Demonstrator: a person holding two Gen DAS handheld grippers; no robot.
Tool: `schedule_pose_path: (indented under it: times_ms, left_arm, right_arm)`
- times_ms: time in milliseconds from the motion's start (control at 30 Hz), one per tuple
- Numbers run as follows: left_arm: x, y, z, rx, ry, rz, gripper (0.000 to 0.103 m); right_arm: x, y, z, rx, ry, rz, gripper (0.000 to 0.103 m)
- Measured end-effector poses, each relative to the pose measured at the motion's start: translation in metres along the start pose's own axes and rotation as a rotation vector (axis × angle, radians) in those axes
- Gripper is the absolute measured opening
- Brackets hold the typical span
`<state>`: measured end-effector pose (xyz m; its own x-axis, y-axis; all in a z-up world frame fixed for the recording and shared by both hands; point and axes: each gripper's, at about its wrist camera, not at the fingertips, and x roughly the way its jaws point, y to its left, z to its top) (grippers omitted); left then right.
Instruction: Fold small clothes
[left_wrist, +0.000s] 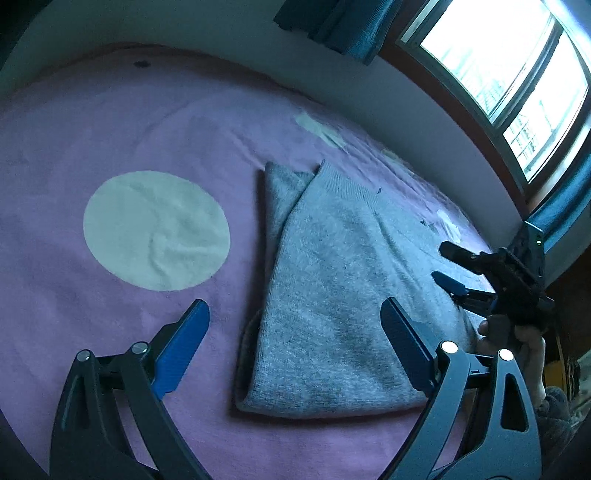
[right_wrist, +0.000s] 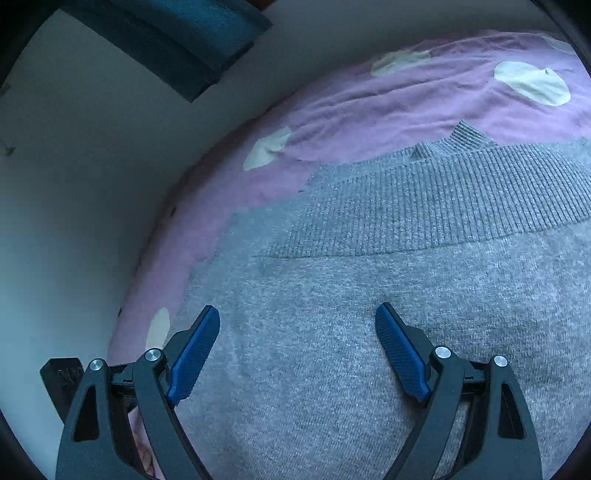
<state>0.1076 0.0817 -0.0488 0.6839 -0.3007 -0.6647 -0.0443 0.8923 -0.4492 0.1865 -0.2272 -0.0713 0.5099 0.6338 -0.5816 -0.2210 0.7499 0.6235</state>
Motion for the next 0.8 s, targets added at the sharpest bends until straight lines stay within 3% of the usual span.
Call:
schedule_pose_path:
  times_ms: [267,467,800]
  left_arm:
    - [0.003,0.001,-0.002,0.000,0.006,0.000,0.093]
    - [0.005,0.002,-0.002,0.007,0.010,0.007,0.093]
    - [0.007,-0.001,-0.003,0.023,0.020,0.020,0.096]
  right_arm:
    - [-0.041,0.012,-0.056,-0.034,-0.050,-0.022,0.085]
    - [-0.066,0.023,-0.103,-0.053,-0.065,0.017,0.085]
    - [-0.058,0.021,-0.122,-0.066,-0.078,0.025,0.087]
